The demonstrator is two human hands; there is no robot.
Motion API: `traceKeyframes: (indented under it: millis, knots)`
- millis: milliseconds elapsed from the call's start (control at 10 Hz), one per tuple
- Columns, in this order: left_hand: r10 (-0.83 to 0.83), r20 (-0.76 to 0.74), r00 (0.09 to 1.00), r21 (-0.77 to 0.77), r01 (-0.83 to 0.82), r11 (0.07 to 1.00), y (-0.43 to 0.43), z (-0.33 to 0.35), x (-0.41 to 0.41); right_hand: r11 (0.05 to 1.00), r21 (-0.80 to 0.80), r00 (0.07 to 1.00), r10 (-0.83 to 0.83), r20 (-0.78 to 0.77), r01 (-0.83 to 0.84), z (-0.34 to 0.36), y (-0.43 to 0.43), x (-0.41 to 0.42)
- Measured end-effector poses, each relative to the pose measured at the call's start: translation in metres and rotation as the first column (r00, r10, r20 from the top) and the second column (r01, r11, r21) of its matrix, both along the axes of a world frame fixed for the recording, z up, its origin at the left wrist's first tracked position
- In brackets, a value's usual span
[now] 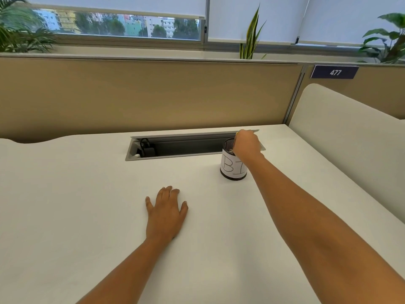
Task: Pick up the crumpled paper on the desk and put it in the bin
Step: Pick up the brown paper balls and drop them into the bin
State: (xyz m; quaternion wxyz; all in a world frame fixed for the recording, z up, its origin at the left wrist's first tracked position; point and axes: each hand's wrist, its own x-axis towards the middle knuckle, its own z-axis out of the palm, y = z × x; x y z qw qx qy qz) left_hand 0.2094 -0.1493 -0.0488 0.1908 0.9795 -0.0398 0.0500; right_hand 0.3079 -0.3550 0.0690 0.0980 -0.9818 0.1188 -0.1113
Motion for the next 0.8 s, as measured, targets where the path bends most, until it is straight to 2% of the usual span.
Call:
traceKeyframes:
  millis: [200, 400, 600, 800]
  knots:
    - [0.001, 0.009, 1.000, -0.001, -0.001, 1.000, 0.000, 0.000, 0.000, 1.000, -0.022, 0.987, 0.012, -0.161, -0.016, 0.006, 0.000, 0.006]
    - [0.003, 0.010, 1.000, -0.003, -0.003, 1.000, 0.000, 0.000, 0.000, 0.996, 0.053, 0.961, 0.087, -0.264, -0.076, 0.005, 0.005, 0.011]
    - [0.006, 0.005, 1.000, 0.002, -0.006, 1.000, 0.000, 0.001, 0.000, 0.989, 0.048, 0.947, 0.149, -0.286, -0.141, -0.002, 0.006, 0.011]
    - [0.006, 0.007, 1.000, 0.002, -0.006, 1.000, 0.000, 0.001, 0.000, 0.988, 0.112, 0.977, 0.129, -0.170, -0.111, -0.004, 0.006, 0.004]
